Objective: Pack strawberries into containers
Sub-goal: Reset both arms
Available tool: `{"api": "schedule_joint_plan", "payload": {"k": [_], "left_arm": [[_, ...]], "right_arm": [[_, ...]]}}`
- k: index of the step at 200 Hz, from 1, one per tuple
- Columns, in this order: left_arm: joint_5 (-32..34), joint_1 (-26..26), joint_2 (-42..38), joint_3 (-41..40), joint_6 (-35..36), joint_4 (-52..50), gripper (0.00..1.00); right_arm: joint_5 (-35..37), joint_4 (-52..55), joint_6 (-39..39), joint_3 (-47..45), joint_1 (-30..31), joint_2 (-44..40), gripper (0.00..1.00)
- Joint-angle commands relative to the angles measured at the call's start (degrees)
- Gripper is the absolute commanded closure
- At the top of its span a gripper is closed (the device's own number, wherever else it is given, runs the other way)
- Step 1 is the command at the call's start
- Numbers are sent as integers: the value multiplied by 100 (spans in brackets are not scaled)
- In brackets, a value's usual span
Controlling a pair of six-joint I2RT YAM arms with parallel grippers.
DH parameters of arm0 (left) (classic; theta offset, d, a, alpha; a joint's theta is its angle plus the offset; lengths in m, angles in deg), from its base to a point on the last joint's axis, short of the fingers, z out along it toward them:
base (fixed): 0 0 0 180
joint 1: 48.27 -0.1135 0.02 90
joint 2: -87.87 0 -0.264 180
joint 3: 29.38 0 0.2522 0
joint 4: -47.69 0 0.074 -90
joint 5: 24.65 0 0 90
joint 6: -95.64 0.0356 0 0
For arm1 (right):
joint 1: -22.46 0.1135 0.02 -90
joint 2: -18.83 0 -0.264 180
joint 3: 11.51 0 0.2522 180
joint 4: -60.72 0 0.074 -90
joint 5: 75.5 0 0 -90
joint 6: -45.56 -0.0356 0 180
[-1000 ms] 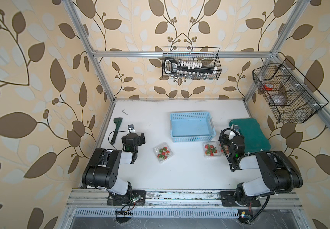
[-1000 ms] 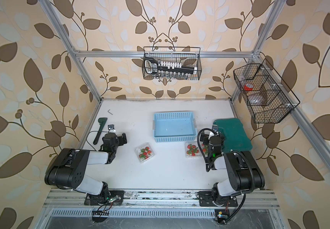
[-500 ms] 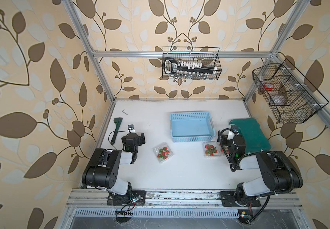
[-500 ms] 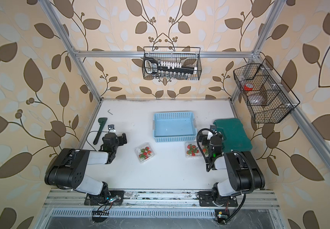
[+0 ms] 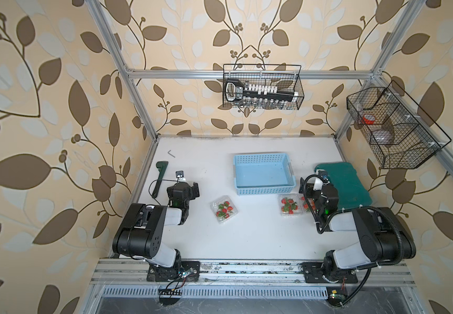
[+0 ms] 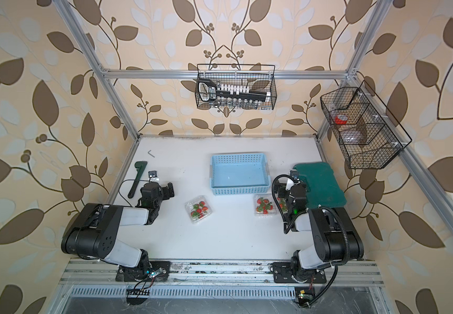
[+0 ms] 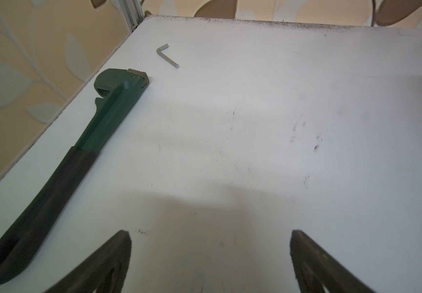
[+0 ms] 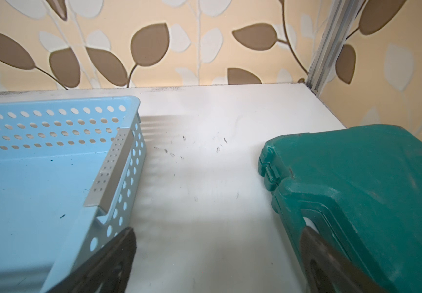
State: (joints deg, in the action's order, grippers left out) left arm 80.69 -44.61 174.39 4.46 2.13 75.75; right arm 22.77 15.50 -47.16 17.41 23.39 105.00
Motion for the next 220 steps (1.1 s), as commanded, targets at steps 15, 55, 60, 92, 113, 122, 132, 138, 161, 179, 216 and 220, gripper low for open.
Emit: {"api": "schedule_joint_plan", "payload": {"k": [15,55,60,92,113,122,132,138,161,179,216,220], "left_arm": [[-75,-37,-76,146,56,168,1],[-75,-39,-83,144,54,177,1],[-81,-30,-82,145,56,176,1],[-75,-31,-76,145,52,173,1],[-82,-39,-83,141,59,171,1],[-79,-37,-83,141,58,176,1],[-77,-36,-78,145,58,170,1],[-78,-40,-83,140,55,172,1],[-83,-32,-82,143,54,173,1],[-80,-35,-82,144,61,172,1],[-83,-36,-70,152,53,162,1],[-79,-32,-57,162,59,151,1]], "right_arm": [[-32,18,-35,84,-33,-6,0],[-462,17,88,76,-58,-25,0],[-807,82,260,108,-59,-13,0],[-985,92,244,108,-122,-31,0],[-150,-123,-121,1,-131,-22,0],[-991,66,233,92,-131,-30,0],[-877,-47,187,30,-138,-34,0],[-153,-99,-131,14,-140,-28,0],[-1199,103,297,97,-170,-32,0],[-240,-117,-113,-2,-177,-34,0],[-563,89,-9,118,-198,-11,0],[-564,84,-7,119,-198,-4,0]]}}
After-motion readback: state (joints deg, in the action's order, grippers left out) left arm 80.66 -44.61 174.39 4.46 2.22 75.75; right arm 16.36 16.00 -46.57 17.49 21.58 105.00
